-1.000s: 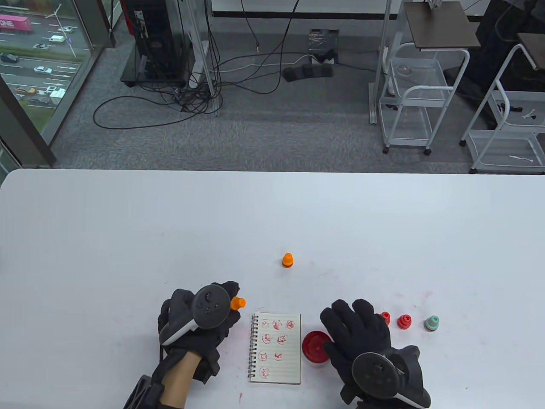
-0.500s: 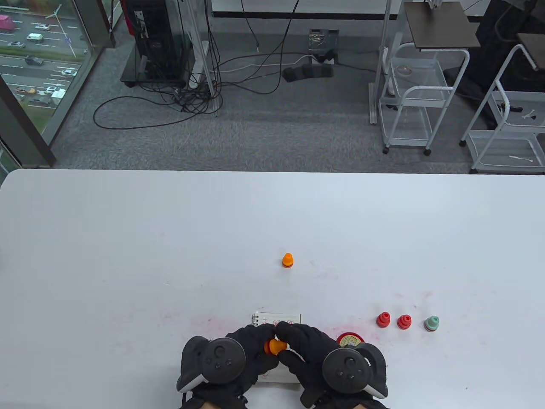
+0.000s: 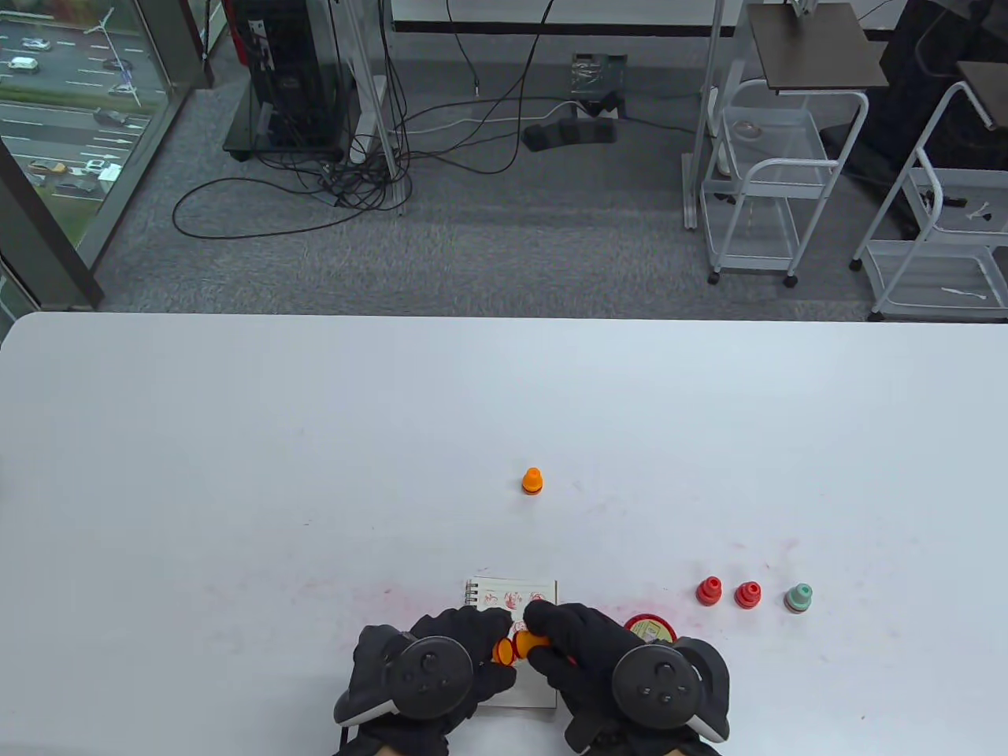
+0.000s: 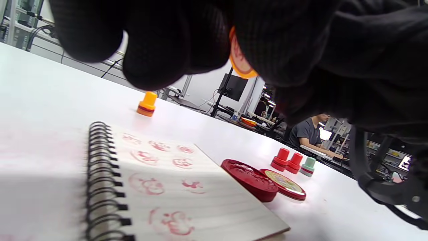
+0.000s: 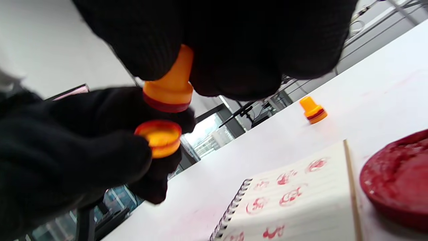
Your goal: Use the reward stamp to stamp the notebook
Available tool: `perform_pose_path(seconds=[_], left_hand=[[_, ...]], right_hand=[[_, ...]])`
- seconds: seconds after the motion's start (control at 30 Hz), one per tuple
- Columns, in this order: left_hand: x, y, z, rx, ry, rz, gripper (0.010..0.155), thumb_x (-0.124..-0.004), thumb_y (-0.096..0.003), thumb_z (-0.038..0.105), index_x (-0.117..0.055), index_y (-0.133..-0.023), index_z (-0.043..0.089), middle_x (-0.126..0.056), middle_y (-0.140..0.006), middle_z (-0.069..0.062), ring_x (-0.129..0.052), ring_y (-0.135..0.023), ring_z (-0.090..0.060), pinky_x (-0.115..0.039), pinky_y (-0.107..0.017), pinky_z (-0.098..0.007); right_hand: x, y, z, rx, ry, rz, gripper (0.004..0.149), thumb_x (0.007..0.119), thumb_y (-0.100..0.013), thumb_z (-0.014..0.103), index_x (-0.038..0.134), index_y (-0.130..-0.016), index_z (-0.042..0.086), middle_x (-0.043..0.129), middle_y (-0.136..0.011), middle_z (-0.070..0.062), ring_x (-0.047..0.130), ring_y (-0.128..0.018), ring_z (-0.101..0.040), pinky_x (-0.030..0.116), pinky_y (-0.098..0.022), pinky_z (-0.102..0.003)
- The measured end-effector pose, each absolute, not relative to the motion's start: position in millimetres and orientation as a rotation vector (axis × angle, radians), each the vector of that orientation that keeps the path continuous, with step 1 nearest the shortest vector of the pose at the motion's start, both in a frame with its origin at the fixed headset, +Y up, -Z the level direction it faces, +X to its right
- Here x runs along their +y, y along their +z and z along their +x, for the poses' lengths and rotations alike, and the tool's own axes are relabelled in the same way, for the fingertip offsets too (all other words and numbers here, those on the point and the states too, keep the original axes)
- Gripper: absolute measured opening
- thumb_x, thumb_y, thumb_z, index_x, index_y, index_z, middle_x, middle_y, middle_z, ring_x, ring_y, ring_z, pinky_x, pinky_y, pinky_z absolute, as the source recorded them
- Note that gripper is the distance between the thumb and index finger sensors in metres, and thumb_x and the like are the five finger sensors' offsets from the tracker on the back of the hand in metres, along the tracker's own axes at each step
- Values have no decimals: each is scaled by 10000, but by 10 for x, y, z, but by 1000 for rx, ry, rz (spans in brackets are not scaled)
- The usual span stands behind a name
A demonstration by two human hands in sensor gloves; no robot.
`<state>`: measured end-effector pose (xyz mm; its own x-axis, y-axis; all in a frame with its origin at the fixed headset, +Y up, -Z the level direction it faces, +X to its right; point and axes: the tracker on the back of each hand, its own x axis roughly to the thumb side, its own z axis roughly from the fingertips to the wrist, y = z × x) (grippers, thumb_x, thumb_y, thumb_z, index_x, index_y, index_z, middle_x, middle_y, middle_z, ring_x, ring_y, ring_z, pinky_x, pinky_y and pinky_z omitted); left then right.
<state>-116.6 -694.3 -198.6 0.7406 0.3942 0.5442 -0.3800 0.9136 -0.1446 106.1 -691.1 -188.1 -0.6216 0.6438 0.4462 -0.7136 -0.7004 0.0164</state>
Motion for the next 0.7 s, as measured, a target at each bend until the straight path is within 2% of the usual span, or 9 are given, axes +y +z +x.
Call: perform_pose_path(seconds=[0.2,0.33,0.53,0.7], left_hand=[[-7056,-2152,-1396,-456,374,-96,663,-875,-412,397,-746,-1011,145,-873,-857,-83,-939,-651,-230,-816,-554,-475],[-7247,-2258,-1546,-348,280,-249,655,-866,-425,398,-764,-1043,205,-742,-1009,-180,-849,-807,-342,-734,-627,-535],[-7343,-2280,-1575,-323,192,-288,649,-856,-433,391,-784,-1060,241,-628,-1116,-197,-678,-954,-449,-631,-684,-583],[-7383,-2281,-1598,-304,152,-331,659,-843,-438,400,-776,-1070,228,-615,-1129,-196,-662,-964,-460,-635,-681,-566]], right_hand=[[-6873,-1909,1278,-269,2277,449,488,846,-438,301,772,-901,166,918,-800,-100,979,-584,-285,867,-460,-467],[-6892,-1919,1304,-257,2279,436,489,842,-441,295,770,-906,162,915,-806,-107,979,-586,-292,863,-463,-472],[-6905,-1910,1281,-253,2324,457,487,843,-441,292,773,-906,162,915,-808,-111,977,-591,-296,861,-466,-476],[-6903,-1910,1294,-255,2327,449,486,841,-442,290,775,-906,161,915,-809,-112,975,-593,-298,860,-466,-479]])
